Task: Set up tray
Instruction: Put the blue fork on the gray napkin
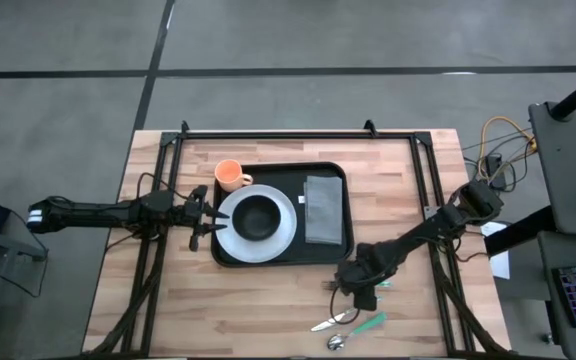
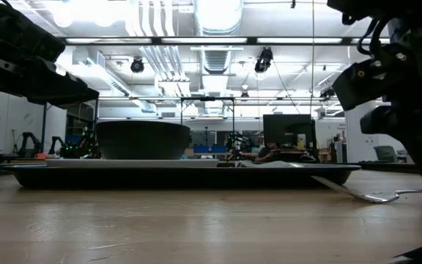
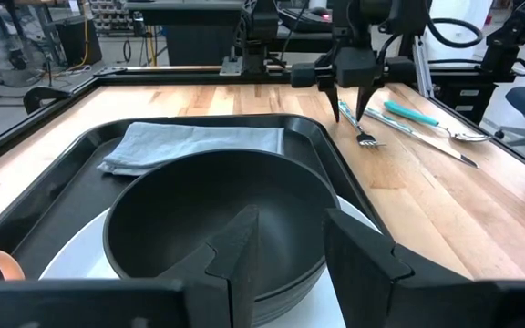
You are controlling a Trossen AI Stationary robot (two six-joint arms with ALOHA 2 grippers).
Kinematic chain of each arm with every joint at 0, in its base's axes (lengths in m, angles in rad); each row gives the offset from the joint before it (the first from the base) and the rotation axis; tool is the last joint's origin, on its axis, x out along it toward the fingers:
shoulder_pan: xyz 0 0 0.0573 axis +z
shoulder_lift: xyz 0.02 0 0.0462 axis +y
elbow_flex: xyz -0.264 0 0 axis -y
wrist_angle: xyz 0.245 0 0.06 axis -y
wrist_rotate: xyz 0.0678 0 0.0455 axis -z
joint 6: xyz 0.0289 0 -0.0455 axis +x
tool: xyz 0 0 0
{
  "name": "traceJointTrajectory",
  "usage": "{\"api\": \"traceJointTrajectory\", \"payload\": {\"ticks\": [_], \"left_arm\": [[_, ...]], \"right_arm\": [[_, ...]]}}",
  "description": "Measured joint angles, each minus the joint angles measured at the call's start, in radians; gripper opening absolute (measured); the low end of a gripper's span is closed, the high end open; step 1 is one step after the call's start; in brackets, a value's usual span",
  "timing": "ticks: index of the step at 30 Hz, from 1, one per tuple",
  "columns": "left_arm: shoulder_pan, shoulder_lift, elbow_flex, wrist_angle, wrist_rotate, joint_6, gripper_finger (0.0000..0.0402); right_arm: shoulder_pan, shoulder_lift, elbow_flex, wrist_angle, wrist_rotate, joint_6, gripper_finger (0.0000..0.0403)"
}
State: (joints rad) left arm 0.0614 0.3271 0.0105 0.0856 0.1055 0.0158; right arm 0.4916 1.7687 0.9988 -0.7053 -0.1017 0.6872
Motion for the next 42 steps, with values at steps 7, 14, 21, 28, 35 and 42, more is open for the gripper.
{"api": "traceJointTrajectory", "payload": {"ticks": [7, 14, 21, 28, 35, 42], "left_arm": [[0.0, 0.0, 0.0, 0.0, 0.0, 0.0, 0.0105], [0.0, 0.0, 0.001, 0.0, 0.0, 0.0, 0.0105], [0.0, 0.0, 0.0, 0.0, 0.0, 0.0, 0.0105], [0.0, 0.0, 0.0, 0.0, 0.0, 0.0, 0.0105], [0.0, 0.0, 0.0, 0.0, 0.0, 0.0, 0.0105], [0.0, 0.0, 0.001, 0.0, 0.0, 0.0, 0.0105]], "right_arm": [[0.001, -0.004, -0.023, 0.024, 0.001, 0.013, 0.0134], [0.001, -0.004, -0.035, 0.032, 0.002, 0.013, 0.0114], [0.001, -0.002, -0.036, 0.035, -0.008, 0.021, 0.0064], [-0.002, -0.002, -0.037, 0.039, -0.025, 0.021, 0.0018], [-0.015, -0.006, -0.026, 0.036, -0.053, 0.066, 0.0018], [-0.025, -0.017, 0.062, 0.024, -0.06, 0.124, 0.0016]]}}
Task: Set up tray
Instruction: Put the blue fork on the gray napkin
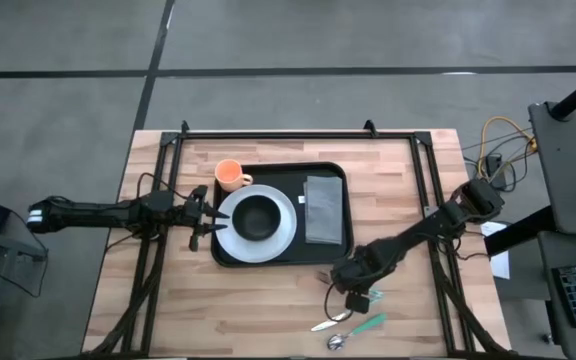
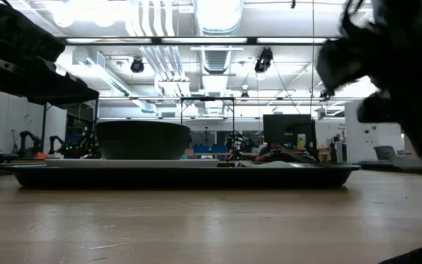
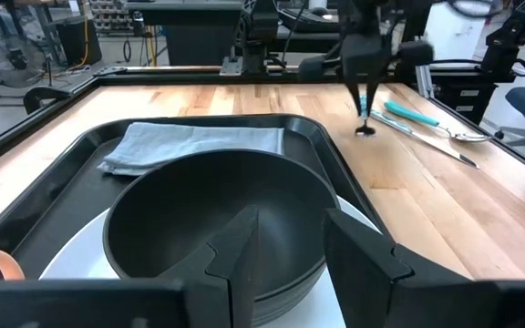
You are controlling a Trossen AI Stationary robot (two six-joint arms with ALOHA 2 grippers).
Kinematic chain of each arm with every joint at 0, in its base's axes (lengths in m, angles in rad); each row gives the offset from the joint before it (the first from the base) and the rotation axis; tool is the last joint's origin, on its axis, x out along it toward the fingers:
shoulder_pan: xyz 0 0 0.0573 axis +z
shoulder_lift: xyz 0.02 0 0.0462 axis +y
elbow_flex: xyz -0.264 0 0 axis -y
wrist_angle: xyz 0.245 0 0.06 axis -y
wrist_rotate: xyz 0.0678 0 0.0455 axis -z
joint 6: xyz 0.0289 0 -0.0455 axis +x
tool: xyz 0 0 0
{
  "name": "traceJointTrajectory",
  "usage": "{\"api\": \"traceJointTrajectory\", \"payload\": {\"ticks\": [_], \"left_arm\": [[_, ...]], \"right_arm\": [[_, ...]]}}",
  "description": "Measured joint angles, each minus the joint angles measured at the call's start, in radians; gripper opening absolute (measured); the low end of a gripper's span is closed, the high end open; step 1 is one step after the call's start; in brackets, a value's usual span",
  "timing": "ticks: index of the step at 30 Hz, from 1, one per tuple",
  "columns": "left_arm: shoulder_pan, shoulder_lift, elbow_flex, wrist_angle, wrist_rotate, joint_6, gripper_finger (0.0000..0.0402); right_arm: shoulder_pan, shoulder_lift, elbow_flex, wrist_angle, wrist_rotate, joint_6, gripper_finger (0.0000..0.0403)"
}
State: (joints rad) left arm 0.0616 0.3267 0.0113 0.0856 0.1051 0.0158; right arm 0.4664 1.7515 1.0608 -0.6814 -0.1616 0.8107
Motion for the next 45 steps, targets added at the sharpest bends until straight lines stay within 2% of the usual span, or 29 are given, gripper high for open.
{"api": "traceJointTrajectory", "payload": {"ticks": [5, 13, 21, 36, 40, 45], "left_arm": [[0.0, 0.0, -0.001, 0.0, 0.0, 0.0, 0.0105], [0.0, 0.0, -0.001, 0.0, 0.0, 0.0, 0.0105], [0.0, 0.0, -0.001, 0.0, 0.0, 0.0, 0.0105], [0.0, 0.0, 0.0, 0.0, 0.0, 0.0, 0.0105], [0.0, 0.0, 0.0, 0.0, 0.0, 0.0, 0.0105], [0.0, 0.0, 0.0, 0.0, 0.0, 0.0, 0.0105]], "right_arm": [[-0.003, 0.001, 0.104, 0.0, 0.011, 0.024, 0.0016], [-0.04, 0.0, 0.202, -0.071, 0.132, 0.229, 0.0015], [-0.125, 0.0, 0.16, -0.101, 0.137, 0.404, 0.0015], [-0.383, -0.002, 0.103, -0.094, 0.157, 0.53, 0.0015], [-0.452, -0.001, 0.096, -0.07, 0.159, 0.575, 0.0015], [-0.512, 0.0, 0.095, 0.041, 0.187, 0.609, 0.0015]]}}
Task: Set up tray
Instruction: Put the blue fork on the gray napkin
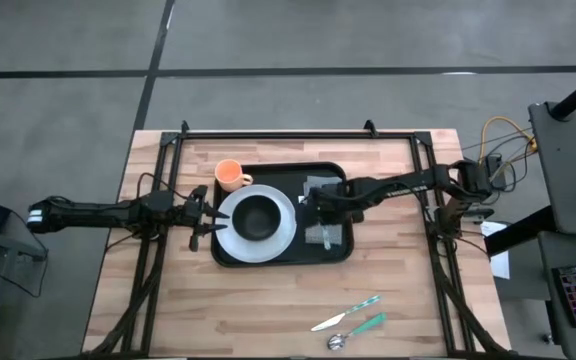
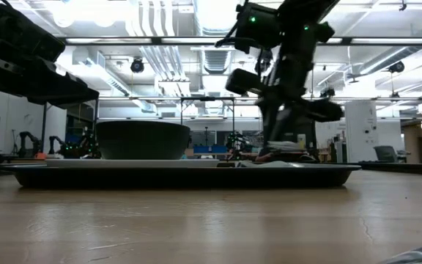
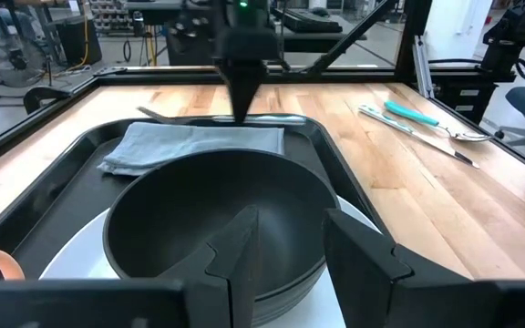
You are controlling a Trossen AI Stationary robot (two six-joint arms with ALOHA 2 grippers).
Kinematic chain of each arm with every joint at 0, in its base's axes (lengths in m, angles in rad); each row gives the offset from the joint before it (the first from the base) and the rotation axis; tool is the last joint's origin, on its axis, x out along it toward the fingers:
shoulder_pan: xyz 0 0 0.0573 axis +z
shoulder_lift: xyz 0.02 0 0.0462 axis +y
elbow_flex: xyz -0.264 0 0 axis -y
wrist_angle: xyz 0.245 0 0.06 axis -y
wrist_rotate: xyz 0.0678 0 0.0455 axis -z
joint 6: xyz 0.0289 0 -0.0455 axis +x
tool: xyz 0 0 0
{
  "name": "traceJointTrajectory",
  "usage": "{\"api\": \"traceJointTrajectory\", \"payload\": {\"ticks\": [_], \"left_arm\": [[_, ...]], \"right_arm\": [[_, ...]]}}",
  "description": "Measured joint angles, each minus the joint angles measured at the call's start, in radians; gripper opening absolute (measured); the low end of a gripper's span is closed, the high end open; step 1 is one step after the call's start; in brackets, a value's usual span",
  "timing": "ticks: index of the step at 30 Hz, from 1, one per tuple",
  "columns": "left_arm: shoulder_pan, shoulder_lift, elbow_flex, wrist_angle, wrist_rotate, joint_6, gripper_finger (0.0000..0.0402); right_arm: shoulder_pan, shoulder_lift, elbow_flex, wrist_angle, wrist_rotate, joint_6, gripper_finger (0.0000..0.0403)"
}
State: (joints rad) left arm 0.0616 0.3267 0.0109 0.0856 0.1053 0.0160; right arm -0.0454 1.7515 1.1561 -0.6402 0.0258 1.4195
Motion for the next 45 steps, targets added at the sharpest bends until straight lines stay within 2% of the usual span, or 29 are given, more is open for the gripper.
{"api": "traceJointTrajectory", "payload": {"ticks": [8, 18, 38, 45], "left_arm": [[0.0, 0.0, 0.0, 0.0, 0.0, 0.0, 0.0105], [0.0, 0.0, 0.0, 0.0, 0.0, 0.0, 0.0105], [0.0, 0.0, 0.0, 0.0, 0.0, 0.0, 0.0105], [0.0, 0.0, 0.0, 0.0, 0.0, 0.0, 0.0105]], "right_arm": [[-0.039, 0.0, -0.013, 0.042, 0.053, 0.028, 0.0015], [-0.049, 0.085, -0.061, 0.12, 0.041, 0.04, 0.0015], [-0.083, 0.081, -0.071, 0.089, 0.046, 0.043, 0.0017], [-0.082, 0.081, -0.072, 0.093, 0.045, 0.044, 0.0041]]}}
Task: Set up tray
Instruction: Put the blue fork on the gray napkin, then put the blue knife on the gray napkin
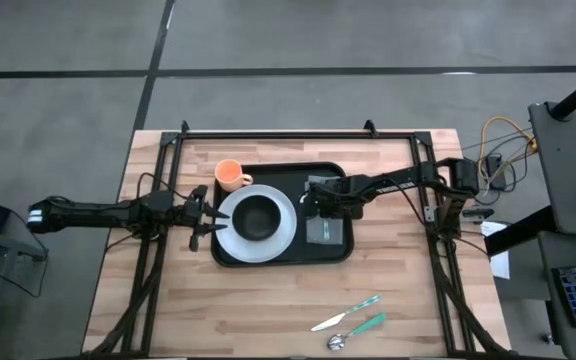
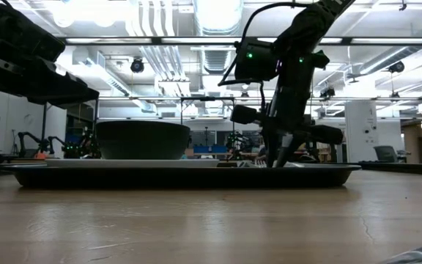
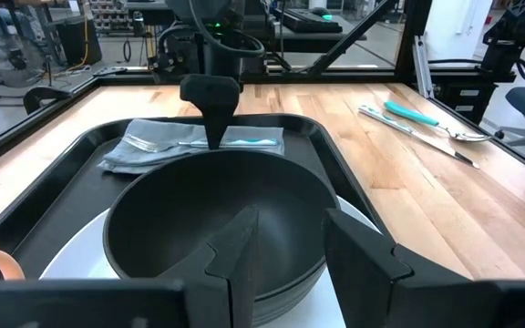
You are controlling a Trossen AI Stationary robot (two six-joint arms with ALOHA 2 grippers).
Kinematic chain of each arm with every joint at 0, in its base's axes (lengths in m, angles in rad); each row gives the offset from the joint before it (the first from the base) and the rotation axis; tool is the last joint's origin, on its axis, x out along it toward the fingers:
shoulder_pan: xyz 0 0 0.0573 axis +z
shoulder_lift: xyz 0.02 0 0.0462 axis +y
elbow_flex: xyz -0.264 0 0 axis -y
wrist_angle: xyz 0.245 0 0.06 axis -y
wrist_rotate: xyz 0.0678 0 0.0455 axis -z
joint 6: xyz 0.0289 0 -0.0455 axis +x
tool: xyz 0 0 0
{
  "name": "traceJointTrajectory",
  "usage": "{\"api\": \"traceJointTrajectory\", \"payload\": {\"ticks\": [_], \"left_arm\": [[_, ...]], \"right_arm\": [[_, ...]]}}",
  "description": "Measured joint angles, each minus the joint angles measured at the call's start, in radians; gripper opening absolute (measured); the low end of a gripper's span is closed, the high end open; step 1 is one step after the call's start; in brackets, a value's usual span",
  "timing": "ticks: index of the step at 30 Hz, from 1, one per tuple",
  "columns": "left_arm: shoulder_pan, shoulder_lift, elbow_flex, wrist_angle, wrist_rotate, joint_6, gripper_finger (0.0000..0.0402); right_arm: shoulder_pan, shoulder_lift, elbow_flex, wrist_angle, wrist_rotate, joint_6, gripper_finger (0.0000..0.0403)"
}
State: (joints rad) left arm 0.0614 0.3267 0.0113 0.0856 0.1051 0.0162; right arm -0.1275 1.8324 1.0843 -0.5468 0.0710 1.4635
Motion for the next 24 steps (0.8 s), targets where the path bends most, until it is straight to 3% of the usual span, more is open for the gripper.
{"api": "traceJointTrajectory", "payload": {"ticks": [13, 24], "left_arm": [[0.0, 0.0, 0.0, 0.0, 0.0, 0.0, 0.0105], [0.0, 0.0, -0.001, 0.0, 0.0, 0.0, 0.0105]], "right_arm": [[-0.002, -0.001, 0.0, 0.004, -0.043, 0.003, 0.0109], [-0.007, -0.013, 0.053, -0.001, -0.015, -0.068, 0.0127]]}}
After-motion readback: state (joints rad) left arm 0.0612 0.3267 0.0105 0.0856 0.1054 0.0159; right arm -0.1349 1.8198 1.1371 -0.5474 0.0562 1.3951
